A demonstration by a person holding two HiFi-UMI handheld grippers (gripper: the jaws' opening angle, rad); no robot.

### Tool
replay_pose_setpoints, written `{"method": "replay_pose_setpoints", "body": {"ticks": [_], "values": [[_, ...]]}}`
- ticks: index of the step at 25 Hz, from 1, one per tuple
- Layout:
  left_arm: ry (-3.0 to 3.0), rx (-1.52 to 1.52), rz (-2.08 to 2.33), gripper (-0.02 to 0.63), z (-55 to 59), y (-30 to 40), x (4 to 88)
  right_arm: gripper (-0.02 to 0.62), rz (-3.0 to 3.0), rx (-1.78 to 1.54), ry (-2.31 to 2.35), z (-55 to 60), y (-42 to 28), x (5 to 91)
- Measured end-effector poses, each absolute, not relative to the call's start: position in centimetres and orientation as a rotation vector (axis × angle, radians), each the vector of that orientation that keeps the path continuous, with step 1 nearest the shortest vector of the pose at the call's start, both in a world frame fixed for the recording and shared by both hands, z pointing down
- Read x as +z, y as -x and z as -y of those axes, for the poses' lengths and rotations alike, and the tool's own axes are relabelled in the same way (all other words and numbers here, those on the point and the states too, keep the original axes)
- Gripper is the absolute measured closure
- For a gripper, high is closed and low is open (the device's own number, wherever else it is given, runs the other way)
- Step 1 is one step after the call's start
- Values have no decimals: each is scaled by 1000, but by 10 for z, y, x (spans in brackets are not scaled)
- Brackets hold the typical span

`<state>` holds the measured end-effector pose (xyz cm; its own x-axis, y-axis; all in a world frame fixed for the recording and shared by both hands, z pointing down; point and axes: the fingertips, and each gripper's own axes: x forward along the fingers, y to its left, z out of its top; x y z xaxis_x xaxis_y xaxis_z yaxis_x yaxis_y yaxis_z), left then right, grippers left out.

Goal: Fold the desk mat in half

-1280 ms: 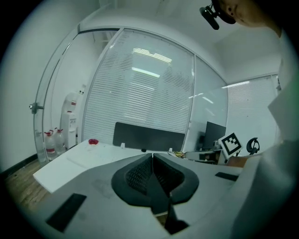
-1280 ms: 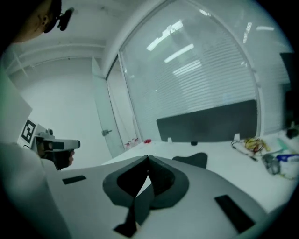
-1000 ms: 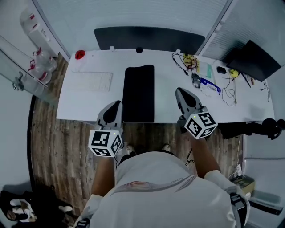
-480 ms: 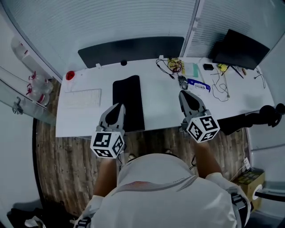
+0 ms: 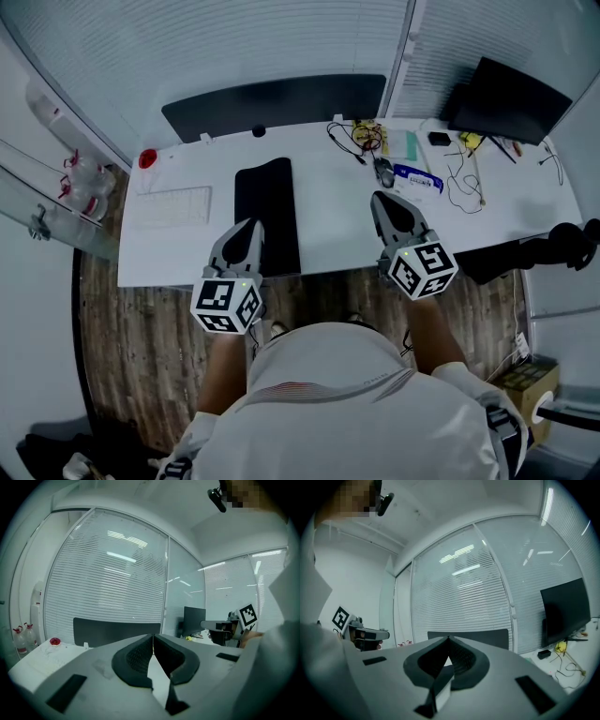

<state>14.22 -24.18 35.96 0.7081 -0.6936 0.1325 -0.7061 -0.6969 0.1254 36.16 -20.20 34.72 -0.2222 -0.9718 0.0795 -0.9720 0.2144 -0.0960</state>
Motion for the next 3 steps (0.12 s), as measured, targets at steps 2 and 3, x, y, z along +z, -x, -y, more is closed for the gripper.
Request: {"method": "replay_pose_setpoints", "body": {"ticks": [2, 3], "values": [[-2744, 114, 1136, 586, 241, -144, 361, 545, 2449, 196, -1951, 202, -363, 349], [-2743, 115, 1137, 586, 241, -146, 362, 544, 2450, 195, -1947, 203, -363, 349]]}}
